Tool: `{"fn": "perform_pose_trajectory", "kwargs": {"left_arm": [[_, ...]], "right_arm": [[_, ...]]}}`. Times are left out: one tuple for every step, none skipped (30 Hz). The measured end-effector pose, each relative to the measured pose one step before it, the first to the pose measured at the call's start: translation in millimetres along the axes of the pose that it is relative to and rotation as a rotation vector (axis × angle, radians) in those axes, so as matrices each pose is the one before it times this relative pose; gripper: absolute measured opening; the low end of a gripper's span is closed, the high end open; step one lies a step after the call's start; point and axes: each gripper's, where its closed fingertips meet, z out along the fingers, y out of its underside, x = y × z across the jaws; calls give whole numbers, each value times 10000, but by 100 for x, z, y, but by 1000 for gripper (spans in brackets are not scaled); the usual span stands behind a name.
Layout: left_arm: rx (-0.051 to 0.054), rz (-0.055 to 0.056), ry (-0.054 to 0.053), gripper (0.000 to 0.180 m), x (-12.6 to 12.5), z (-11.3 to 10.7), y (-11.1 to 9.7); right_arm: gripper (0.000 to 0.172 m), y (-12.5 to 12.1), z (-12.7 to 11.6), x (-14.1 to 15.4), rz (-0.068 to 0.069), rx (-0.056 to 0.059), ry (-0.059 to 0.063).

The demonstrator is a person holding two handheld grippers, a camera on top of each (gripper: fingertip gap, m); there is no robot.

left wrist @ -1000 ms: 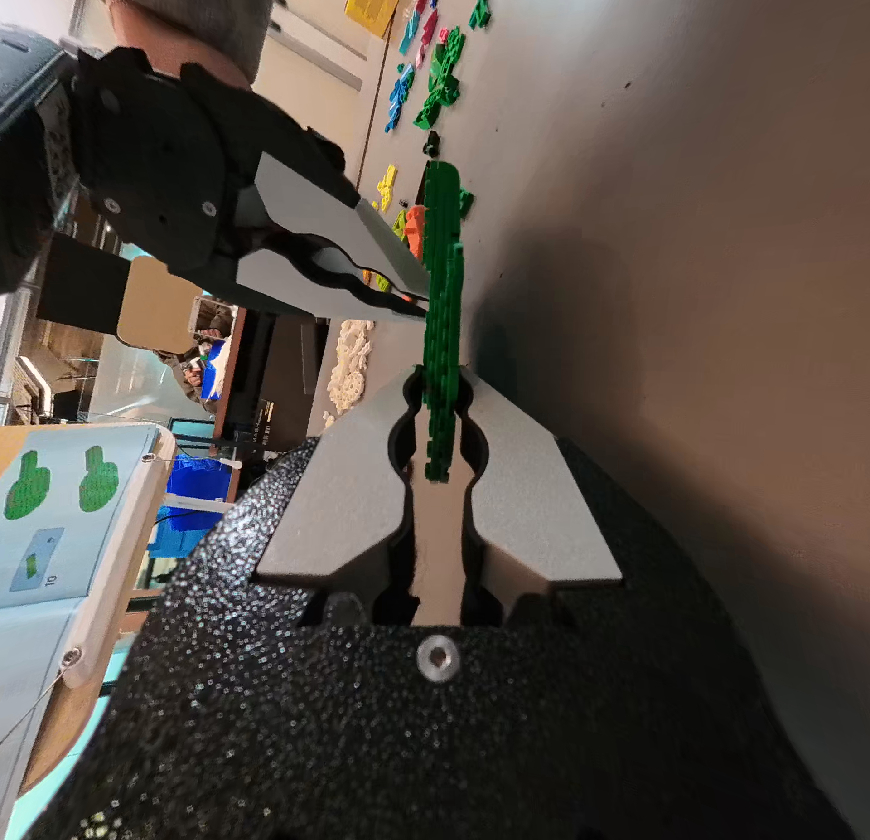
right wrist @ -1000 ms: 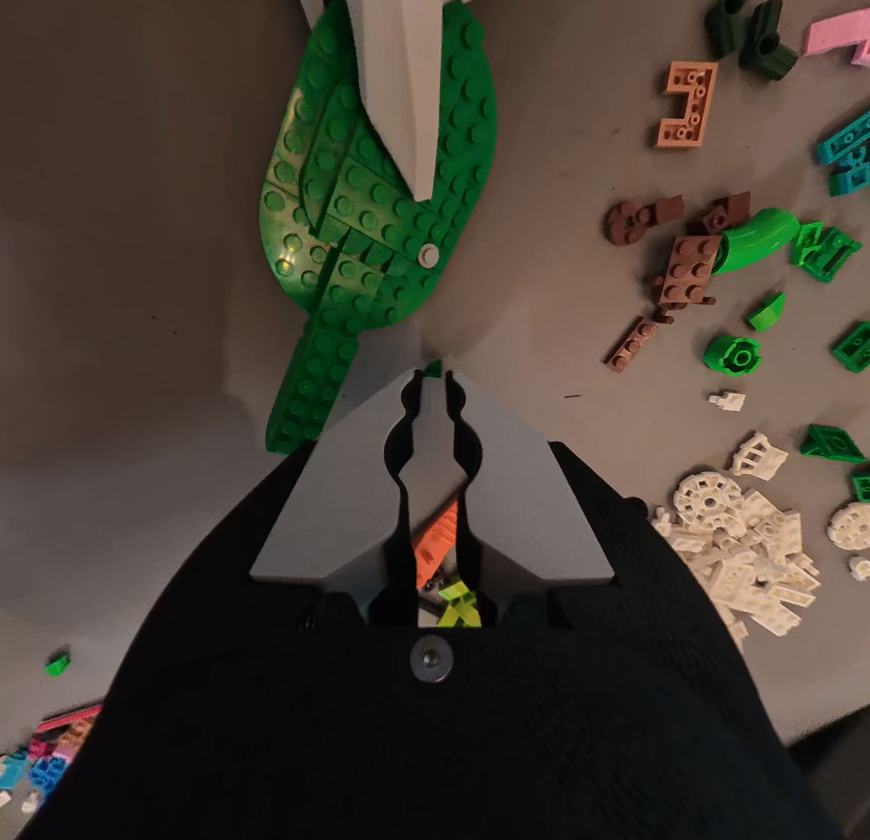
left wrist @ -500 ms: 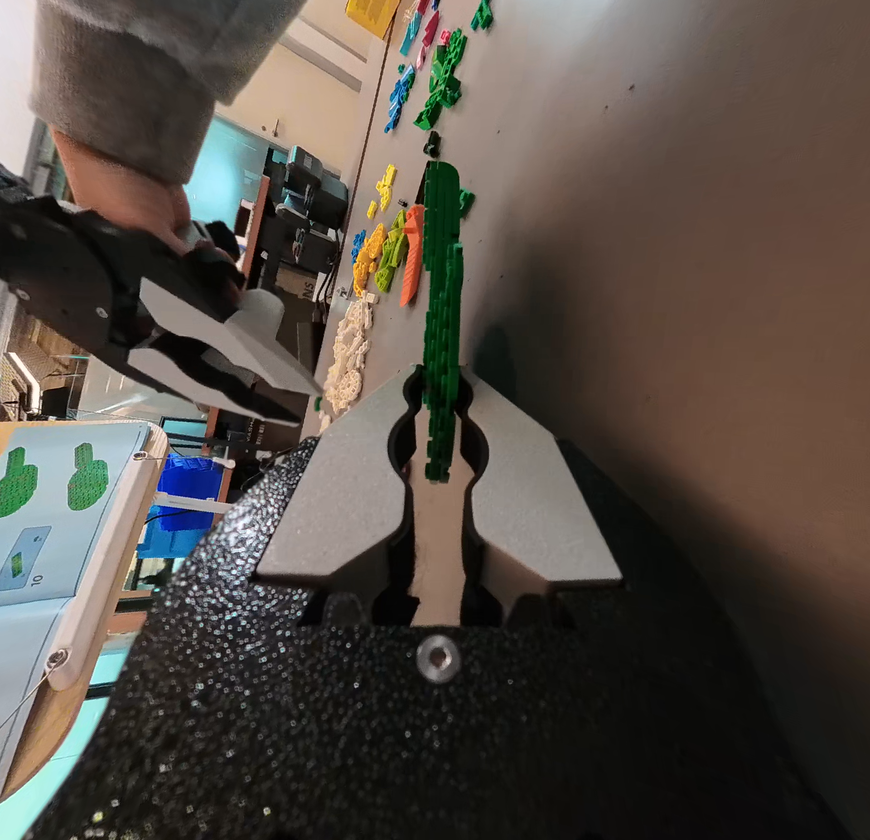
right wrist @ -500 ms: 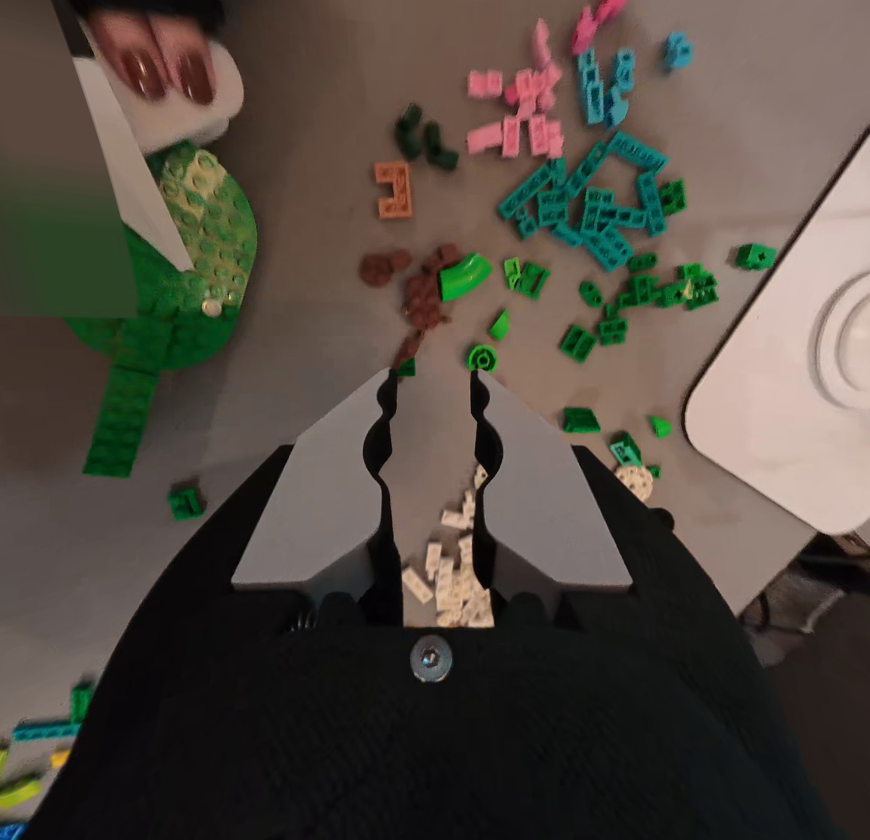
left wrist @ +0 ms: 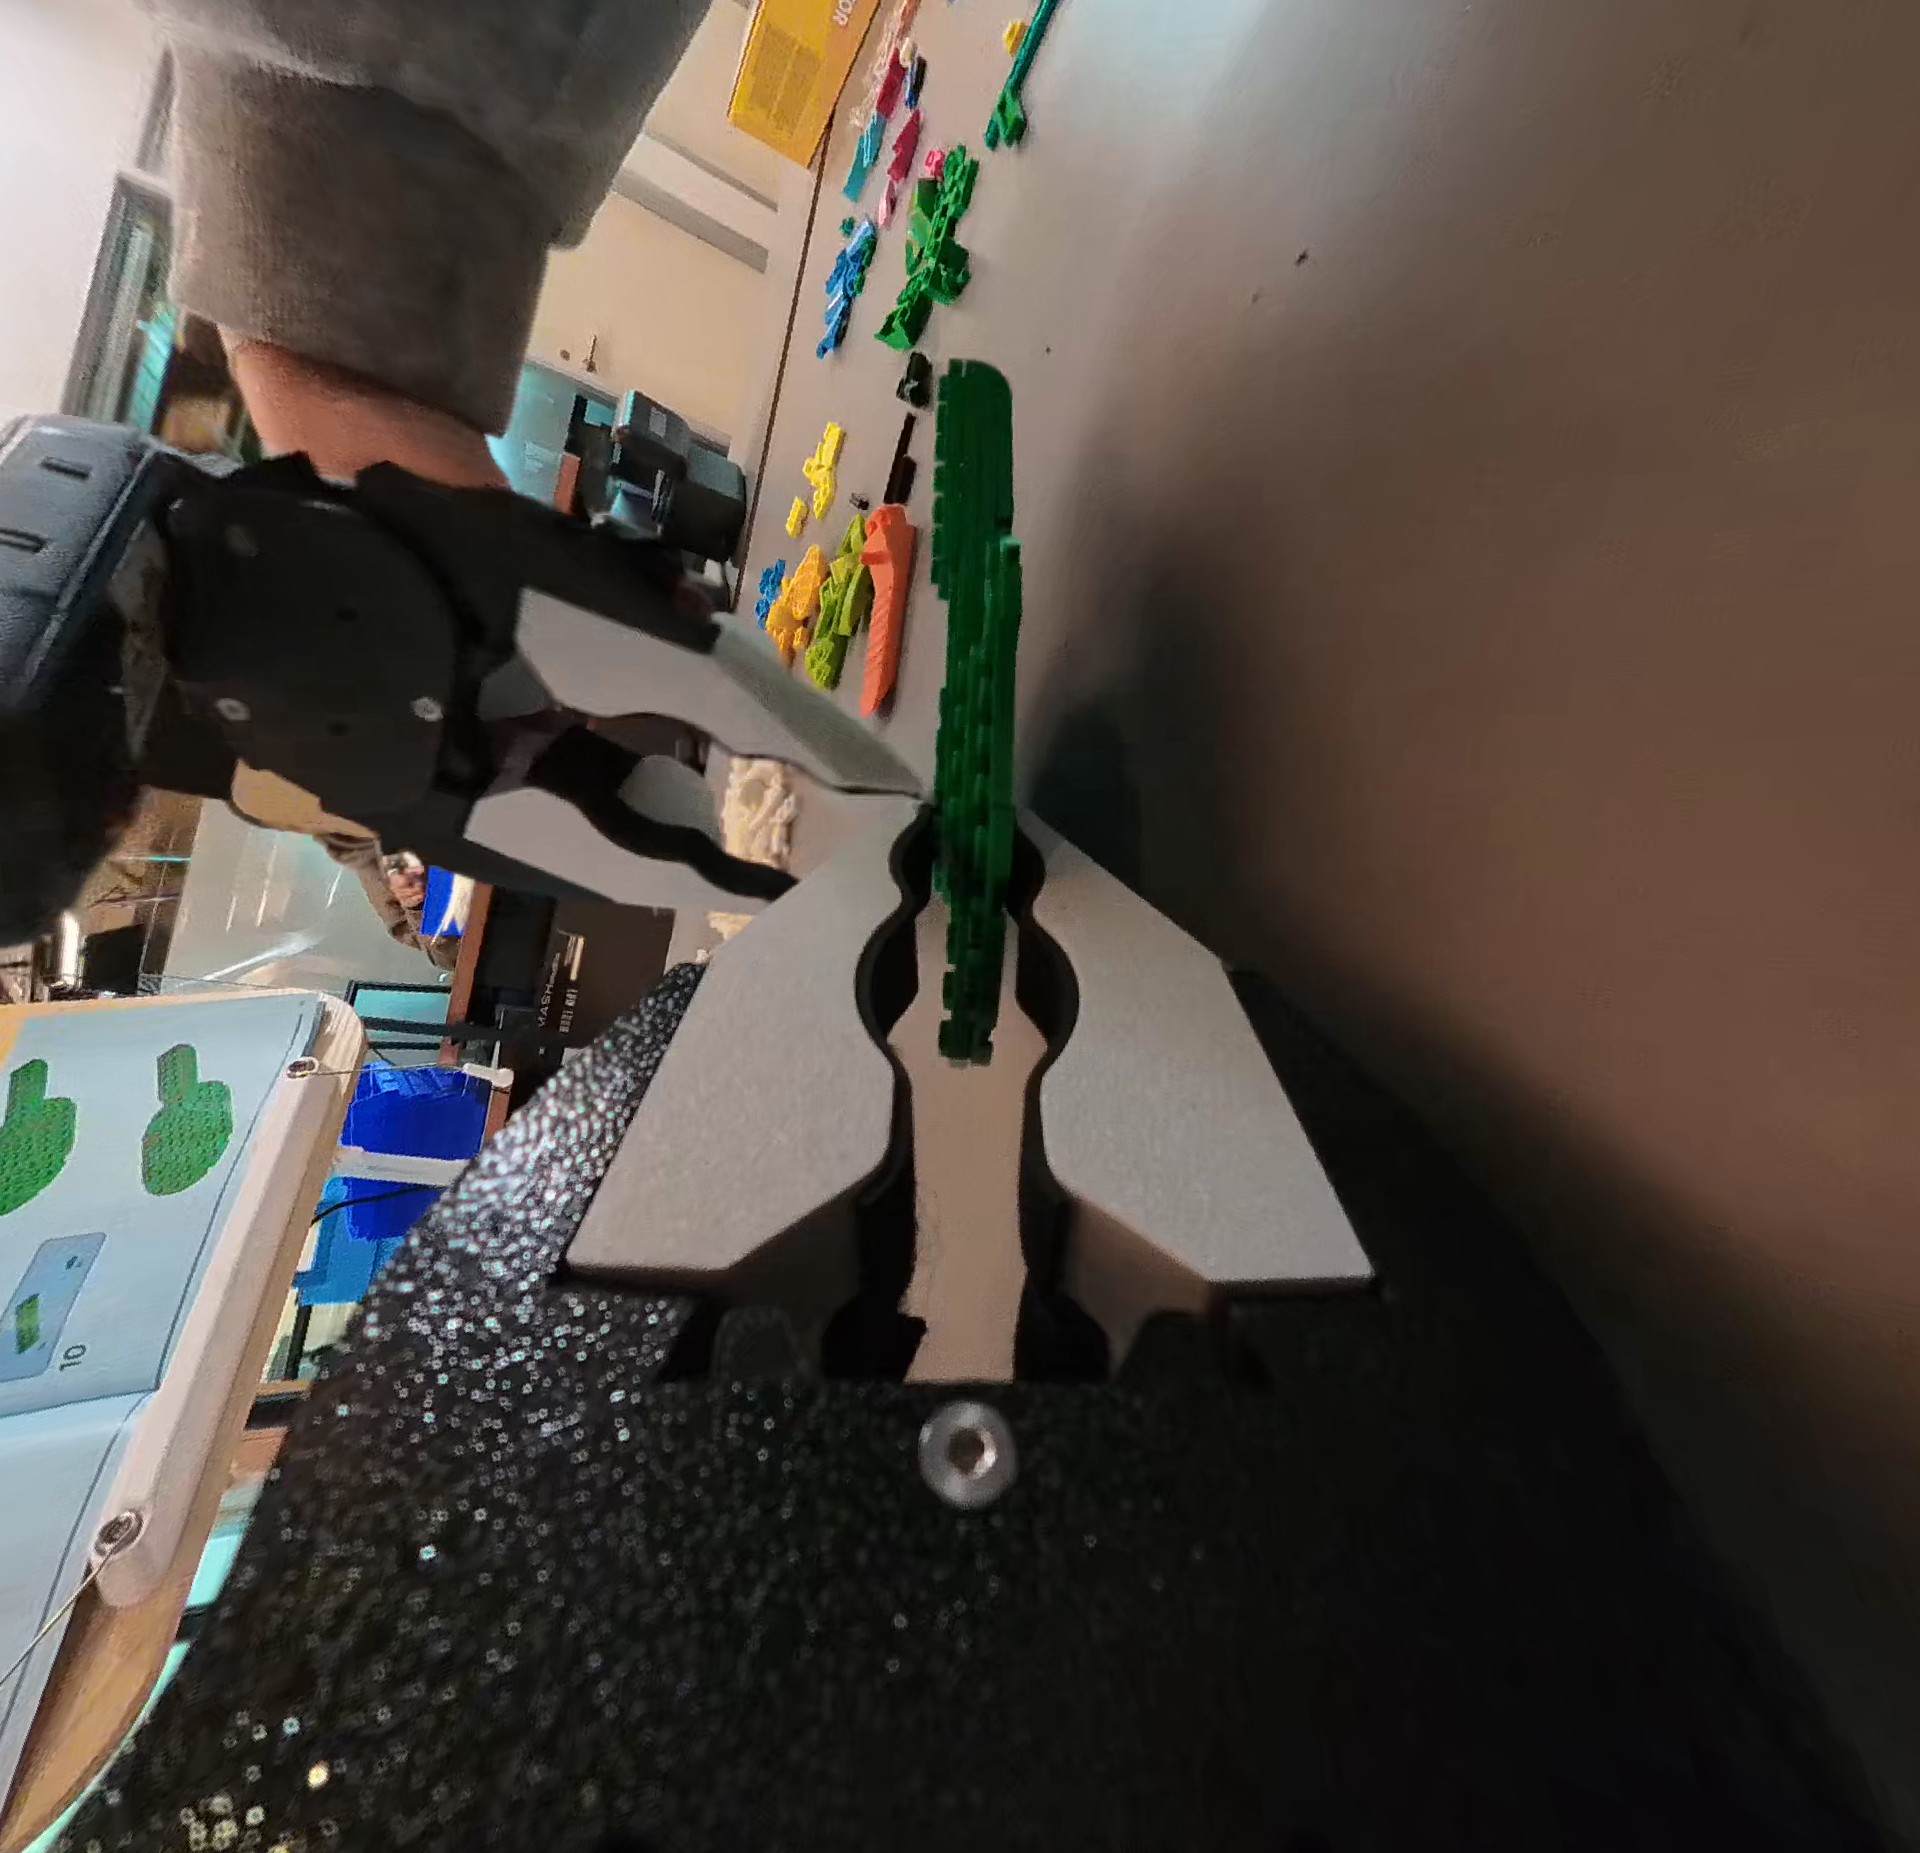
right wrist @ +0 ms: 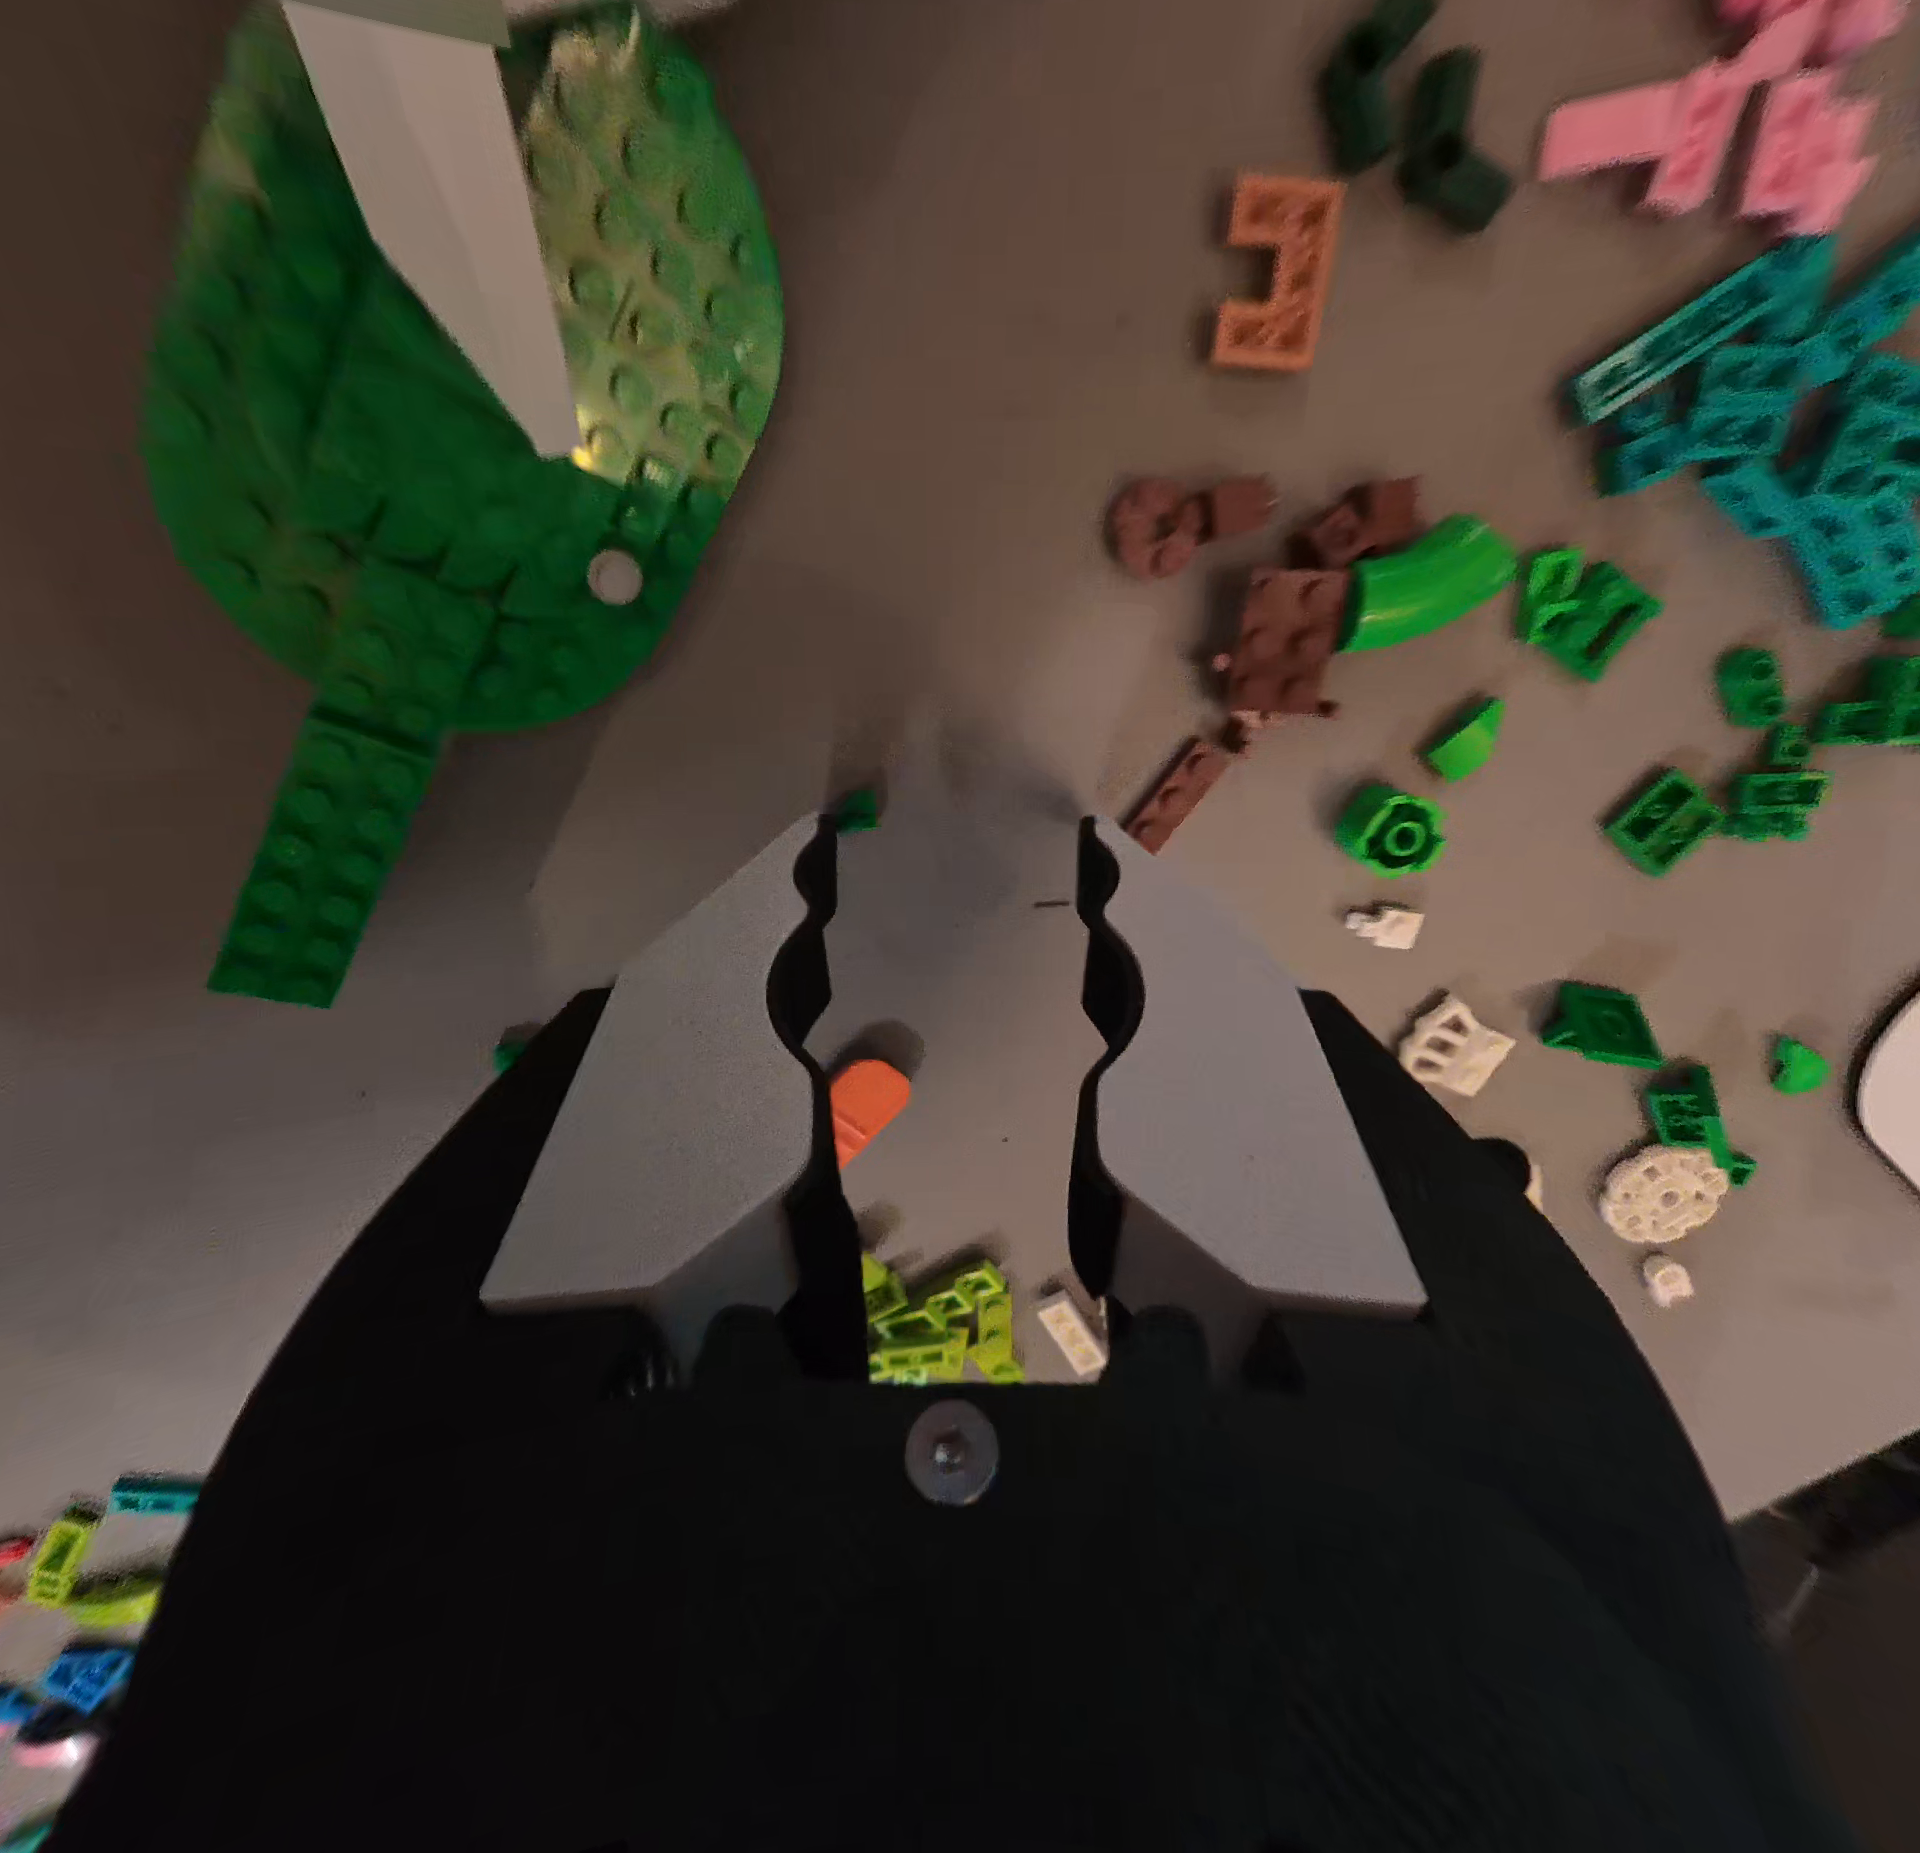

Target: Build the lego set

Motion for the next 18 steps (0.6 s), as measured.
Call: {"fn": "perform_pose_trajectory", "kwargs": {"left_arm": [[-30, 13, 3, 10, 18, 23, 35], [-26, 10, 14, 10, 22, 18, 37], [2, -2, -6, 10, -15, -2, -7], [10, -7, -21, 10, -32, -14, -8], [1, -14, -6, 10, -19, -10, 2], [-2, -16, -1, 10, -9, 3, 14], [0, -10, -14, 10, -26, 1, 3], [4, -1, -16, 10, -25, -4, -18], [4, 2, -6, 10, -7, 25, -27], [-13, 14, 0, 10, 6, 21, -13], [-23, 28, -15, 10, -3, 16, 3], [-16, 21, -19, 10, -17, 13, 1], [-1, 7, -13, 10, -24, 8, -4], [-1, -6, 1, 10, 1, 3, 9], [3, -12, 16, 10, 12, -2, 13], [13, -10, 19, 10, 9, -15, 4], [13, -14, 1, 10, 2, -25, 5], [-3, -14, -8, 10, -21, -40, 24]], "right_arm": [[44, -135, 0, -249, -22, 38, 34], [49, -187, -136, -80, 6, 72, 96], [51, 125, -130, 14, -36, -122, 134], [53, 91, -130, 20, -35, -87, 120], [54, -57, -139, -33, 8, 38, 71], [55, -69, -67, -122, 55, 72, -13], [55, 81, -18, -174, 58, -13, -71], [56, 209, -141, 26, 34, -57, 9], [56, 133, -385, 530, 87, 71, 217], [54, 107, -583, 1286, 257, 178, 517], [47, 259, -636, 2029, 487, 119, 775], [41, 464, -469, 2476, 676, -15, 873], [33, 587, -153, 2717, 825, -111, 901], [27, 513, 235, 2485, 861, -132, 714], [26, 262, 552, 1846, 793, -49, 360], [23, 140, 719, 1355, 731, -25, 133], [21, 173, 798, 1288, 673, -86, 161], [17, 213, 784, 1322, 570, -151, 253]]}}
